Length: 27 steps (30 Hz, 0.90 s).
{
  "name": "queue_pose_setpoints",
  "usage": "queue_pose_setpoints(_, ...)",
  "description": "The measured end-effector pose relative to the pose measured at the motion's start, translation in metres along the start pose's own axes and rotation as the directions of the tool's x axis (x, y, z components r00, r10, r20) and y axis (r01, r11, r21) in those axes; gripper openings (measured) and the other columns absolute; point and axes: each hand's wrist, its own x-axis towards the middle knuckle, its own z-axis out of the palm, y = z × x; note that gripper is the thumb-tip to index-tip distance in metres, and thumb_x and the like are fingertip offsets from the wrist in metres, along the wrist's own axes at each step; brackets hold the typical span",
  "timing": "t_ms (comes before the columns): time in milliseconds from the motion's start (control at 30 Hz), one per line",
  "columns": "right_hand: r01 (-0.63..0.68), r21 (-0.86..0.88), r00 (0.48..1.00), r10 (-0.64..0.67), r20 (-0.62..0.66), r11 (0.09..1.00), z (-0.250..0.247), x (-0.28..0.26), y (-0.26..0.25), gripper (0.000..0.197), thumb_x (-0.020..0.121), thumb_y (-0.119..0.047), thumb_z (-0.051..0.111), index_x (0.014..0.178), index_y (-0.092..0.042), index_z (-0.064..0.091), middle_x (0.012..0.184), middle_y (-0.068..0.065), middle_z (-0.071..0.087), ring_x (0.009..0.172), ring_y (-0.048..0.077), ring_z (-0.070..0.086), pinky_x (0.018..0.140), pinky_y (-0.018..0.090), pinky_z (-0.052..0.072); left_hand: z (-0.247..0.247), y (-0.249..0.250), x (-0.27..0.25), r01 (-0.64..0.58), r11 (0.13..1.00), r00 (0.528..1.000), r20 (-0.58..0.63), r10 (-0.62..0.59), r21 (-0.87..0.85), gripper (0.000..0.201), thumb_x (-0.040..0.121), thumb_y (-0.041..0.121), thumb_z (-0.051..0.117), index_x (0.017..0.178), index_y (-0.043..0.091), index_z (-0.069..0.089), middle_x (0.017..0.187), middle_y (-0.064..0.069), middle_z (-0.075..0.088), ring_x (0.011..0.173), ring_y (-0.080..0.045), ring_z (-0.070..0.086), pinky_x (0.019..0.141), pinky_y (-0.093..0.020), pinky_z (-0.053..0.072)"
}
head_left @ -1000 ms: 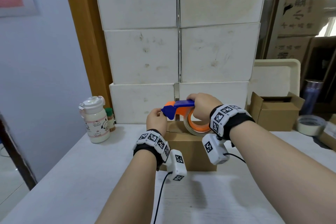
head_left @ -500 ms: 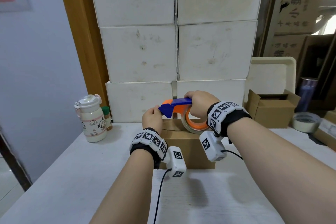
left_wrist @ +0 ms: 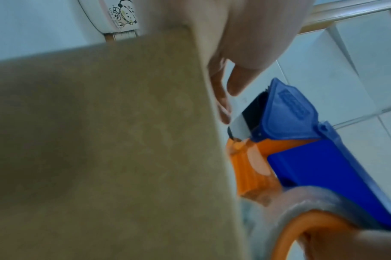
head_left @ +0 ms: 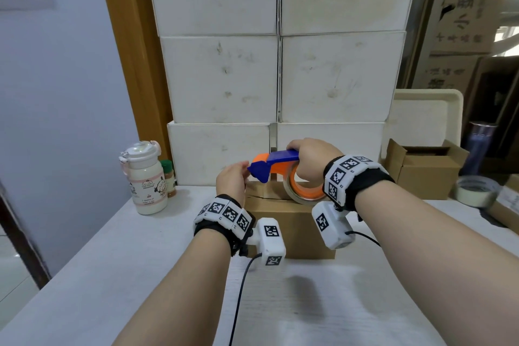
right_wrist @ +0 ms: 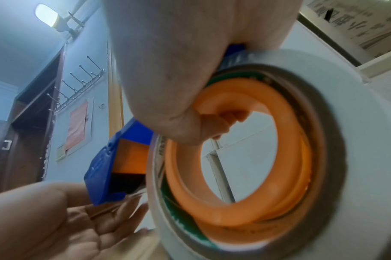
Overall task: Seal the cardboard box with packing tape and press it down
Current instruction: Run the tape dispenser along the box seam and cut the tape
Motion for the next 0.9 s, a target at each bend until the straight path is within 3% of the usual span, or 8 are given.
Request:
queue_pose_setpoints(100,-0.004,0.011,1.0,0.004,-0.006,1.0,-0.001,-0.003,0.001,0.046,0.081,-0.005,0.055,0.125,-0.022,0.051,0.104,0.002,0.061,0.085,0.019,0.054,0.074,0.027,0.044,-0.006,0.003,0.002,0.093,0.978,0.996,0.008,-0.093,-0.185,0.034,0.097,0.005,0.045,0.128,-0.006,0.053,0.132,-0.022,0.056,0.126,-0.03,0.052,0.103,-0.034,0.042)
queue_pose_setpoints(200,-0.004,0.009,1.0,0.004,-0.003,1.0,-0.002,-0.004,-0.001,0.047,0.08,-0.005,0.054,0.124,-0.023,0.051,0.099,0.0,0.059,0.085,0.02,0.056,0.073,0.028,0.045,-0.011,-0.001,0.005,0.139,0.99,0.99,0.004,-0.139,0.004,0.031,0.095,0.008,0.048,0.122,-0.005,0.058,0.129,-0.025,0.057,0.119,-0.035,0.056,0.099,-0.038,0.045)
queue_pose_setpoints(267,0.007,-0.011,1.0,-0.007,0.001,1.0,-0.002,-0.004,-0.003,0.047,0.081,-0.004,0.054,0.124,-0.023,0.052,0.102,0.001,0.061,0.087,0.02,0.057,0.076,0.029,0.047,-0.014,-0.005,-0.001,0.18,0.982,0.983,0.019,-0.182,0.054,0.012,0.092,0.011,0.051,0.092,0.005,0.062,0.091,-0.019,0.06,0.071,-0.025,0.058,0.064,-0.032,0.046)
queue_pose_setpoints(333,0.024,-0.033,1.0,-0.024,0.002,0.999,-0.003,-0.004,-0.005,0.047,0.082,-0.003,0.053,0.124,-0.022,0.052,0.105,0.003,0.062,0.09,0.021,0.059,0.079,0.031,0.048,-0.016,-0.011,-0.001,0.214,0.977,0.976,0.035,-0.215,0.025,0.017,0.089,0.011,0.049,0.072,0.012,0.052,0.067,-0.003,0.045,0.051,-0.014,0.033,0.047,-0.024,0.025)
queue_pose_setpoints(467,0.069,-0.047,0.998,-0.069,0.013,0.997,-0.006,-0.005,-0.008,0.046,0.083,-0.003,0.05,0.125,-0.022,0.053,0.109,0.004,0.06,0.091,0.021,0.056,0.079,0.03,0.045,-0.014,-0.013,-0.006,0.23,0.973,0.973,0.033,-0.229,-0.028,0.025,0.087,0.012,0.047,0.062,0.015,0.046,0.057,0.002,0.032,0.047,-0.012,0.024,0.044,-0.023,0.019)
queue_pose_setpoints(633,0.113,-0.056,0.993,-0.111,0.029,0.992,-0.01,-0.006,-0.01,0.046,0.083,-0.003,0.049,0.124,-0.024,0.053,0.104,0.001,0.055,0.087,0.019,0.05,0.074,0.028,0.038,-0.018,-0.015,-0.008,0.217,0.972,0.976,0.055,-0.213,-0.085,0.031,0.088,0.013,0.044,0.057,0.018,0.044,0.044,0.008,0.037,0.044,-0.011,0.027,0.045,-0.023,0.022)
queue_pose_setpoints(767,0.132,-0.059,0.99,-0.129,0.051,0.99,-0.016,-0.003,-0.014,0.046,0.082,0.0,0.048,0.121,-0.022,0.055,0.096,-0.001,0.053,0.084,0.019,0.05,0.072,0.028,0.038,-0.023,-0.014,-0.012,0.226,0.965,0.973,0.086,-0.215,-0.135,0.021,0.092,0.018,0.046,0.072,0.015,0.053,0.064,0.0,0.046,0.053,-0.014,0.037,0.052,-0.025,0.029)
queue_pose_setpoints(900,0.14,-0.079,0.987,-0.132,0.091,0.987,-0.018,0.0,-0.018,0.045,0.083,0.0,0.049,0.123,-0.021,0.055,0.102,0.001,0.06,0.086,0.019,0.052,0.074,0.027,0.042,-0.027,-0.018,-0.01,0.216,0.974,0.973,0.103,-0.209,-0.071,0.019,0.093,0.018,0.049,0.076,0.013,0.055,0.073,-0.004,0.055,0.06,-0.016,0.048,0.058,-0.025,0.041)
